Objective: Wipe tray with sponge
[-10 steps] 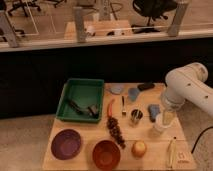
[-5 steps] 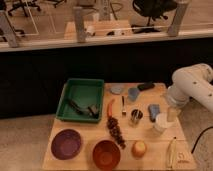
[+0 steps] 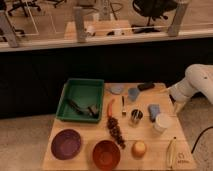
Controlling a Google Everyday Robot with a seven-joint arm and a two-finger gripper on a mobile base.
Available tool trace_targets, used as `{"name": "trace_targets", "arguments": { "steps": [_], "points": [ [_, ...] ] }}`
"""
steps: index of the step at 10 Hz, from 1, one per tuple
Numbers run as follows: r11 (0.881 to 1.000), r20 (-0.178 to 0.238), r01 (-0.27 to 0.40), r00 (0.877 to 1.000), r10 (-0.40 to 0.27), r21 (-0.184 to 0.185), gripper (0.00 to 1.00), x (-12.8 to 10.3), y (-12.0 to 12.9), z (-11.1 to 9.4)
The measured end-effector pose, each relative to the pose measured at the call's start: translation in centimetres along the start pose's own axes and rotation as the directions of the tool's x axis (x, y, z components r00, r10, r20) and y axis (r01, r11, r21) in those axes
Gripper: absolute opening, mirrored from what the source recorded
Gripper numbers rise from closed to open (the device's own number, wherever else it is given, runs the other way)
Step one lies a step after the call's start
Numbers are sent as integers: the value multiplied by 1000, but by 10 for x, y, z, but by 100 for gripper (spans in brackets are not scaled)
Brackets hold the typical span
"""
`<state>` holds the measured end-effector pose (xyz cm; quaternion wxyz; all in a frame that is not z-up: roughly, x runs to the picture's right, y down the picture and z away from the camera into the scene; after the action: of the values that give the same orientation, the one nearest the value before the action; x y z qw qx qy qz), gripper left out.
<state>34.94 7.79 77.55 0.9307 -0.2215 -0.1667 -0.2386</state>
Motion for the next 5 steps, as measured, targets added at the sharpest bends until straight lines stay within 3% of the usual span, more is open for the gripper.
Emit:
{"name": "trace_targets", "arguments": {
  "steps": [1, 2, 4, 5],
  "points": [
    [992, 48, 129, 990, -129, 9, 80, -1, -12, 8],
    [980, 75, 197, 977, -197, 14, 80, -1, -15, 11],
    [947, 120, 320, 939, -322, 36, 80, 0, -20, 18],
    [937, 112, 348, 931, -349, 28, 80, -5, -21, 20]
  ]
}}
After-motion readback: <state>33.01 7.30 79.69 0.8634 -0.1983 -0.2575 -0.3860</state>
